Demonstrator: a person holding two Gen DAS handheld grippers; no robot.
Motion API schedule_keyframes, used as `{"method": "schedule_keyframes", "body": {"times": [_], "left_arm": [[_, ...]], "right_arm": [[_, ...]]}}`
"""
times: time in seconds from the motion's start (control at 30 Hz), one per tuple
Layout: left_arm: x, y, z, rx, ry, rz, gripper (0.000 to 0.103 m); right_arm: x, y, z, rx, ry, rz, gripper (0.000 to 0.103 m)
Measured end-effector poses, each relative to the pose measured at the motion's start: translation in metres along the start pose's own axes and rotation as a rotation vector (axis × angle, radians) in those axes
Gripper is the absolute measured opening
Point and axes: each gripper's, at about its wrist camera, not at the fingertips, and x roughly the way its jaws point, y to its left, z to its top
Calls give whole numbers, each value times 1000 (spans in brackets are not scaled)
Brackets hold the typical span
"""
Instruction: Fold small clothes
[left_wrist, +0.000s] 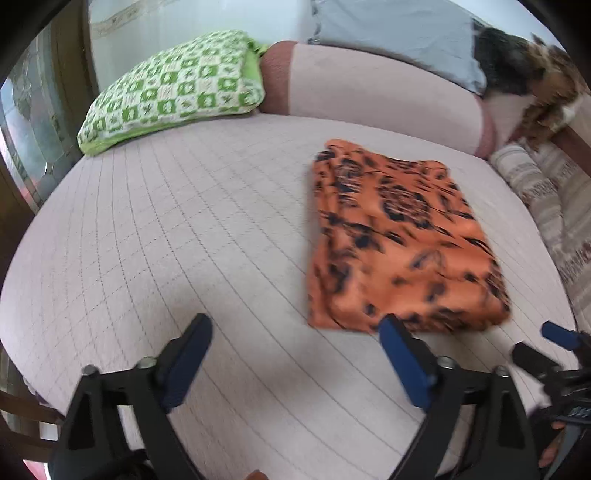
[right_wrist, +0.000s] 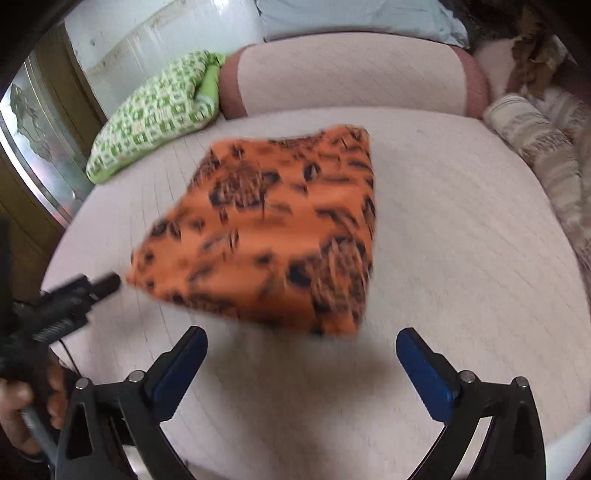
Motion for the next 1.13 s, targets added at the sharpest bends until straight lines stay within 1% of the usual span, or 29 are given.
{"method": "schedule_keyframes", "body": {"times": [0.07, 0.13, 0.23, 0.3, 0.37, 0.43, 0.53, 0.63, 0.7, 0.87, 0.93, 1.03, 1.13], "left_arm": [[-15, -10, -5, 7, -9, -16, 97], [-27, -20, -7, 13, -11, -29, 97], [-44, -34, -6, 47, -18, -1, 97], [-52, -38, -4, 54, -34, -12, 97], [-59, -40, -5, 57, -45, -34, 97], [-65, -40, -4, 51, -53, -40, 97], [-71, -43, -5, 38, -70, -42, 97], [-74, -45, -4, 44, -79, -61, 97], [-76, -49, -3, 54, -83, -46, 97], [-76, -56, 0, 74, -80, -59, 97], [-75, -59, 0, 79, -82, -61, 99], [-76, -60, 1, 75, -104, -64, 100], [-75, -60, 3, 69, -107, -62, 100]], "right_arm": [[-9, -1, -14, 13, 6, -37, 103], [-23, 1, -20, 5, -24, -78, 103], [-39, 7, -22, -34, -52, -103, 103], [-47, 13, -24, -62, -63, -109, 103], [-51, 18, -26, -97, -63, -130, 103], [-52, 22, -29, -115, -67, -149, 103], [-55, 22, -31, -107, -78, -145, 103], [-60, 22, -30, -105, -99, -147, 103], [-61, 21, -29, -111, -107, -154, 103], [-60, 20, -27, -105, -112, -148, 103], [-60, 20, -26, -104, -115, -147, 103], [-59, 18, -24, -102, -115, -144, 103], [-57, 18, -23, -102, -116, -144, 103]]}}
